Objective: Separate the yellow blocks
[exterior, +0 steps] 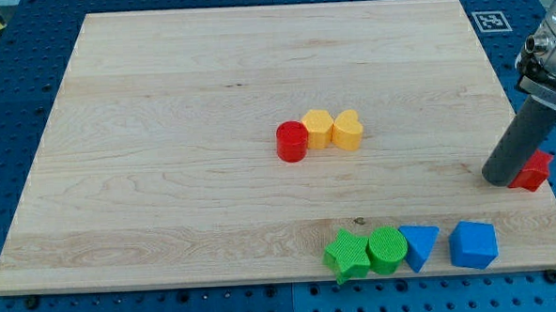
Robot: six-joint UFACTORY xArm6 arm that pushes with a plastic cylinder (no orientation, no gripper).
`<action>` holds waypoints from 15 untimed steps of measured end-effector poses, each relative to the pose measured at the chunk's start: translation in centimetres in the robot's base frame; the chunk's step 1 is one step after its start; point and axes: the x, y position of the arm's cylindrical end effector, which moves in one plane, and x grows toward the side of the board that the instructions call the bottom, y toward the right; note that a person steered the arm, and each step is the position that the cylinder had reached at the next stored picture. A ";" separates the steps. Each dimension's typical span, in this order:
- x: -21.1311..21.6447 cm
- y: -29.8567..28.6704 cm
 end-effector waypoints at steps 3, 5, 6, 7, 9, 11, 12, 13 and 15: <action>-0.1 -6.5; -0.4 -10.7; -0.4 -13.8; -2.1 -15.1; -4.8 -15.2; -6.5 -15.2; -7.5 -15.2; -9.1 -15.2; -9.5 -15.8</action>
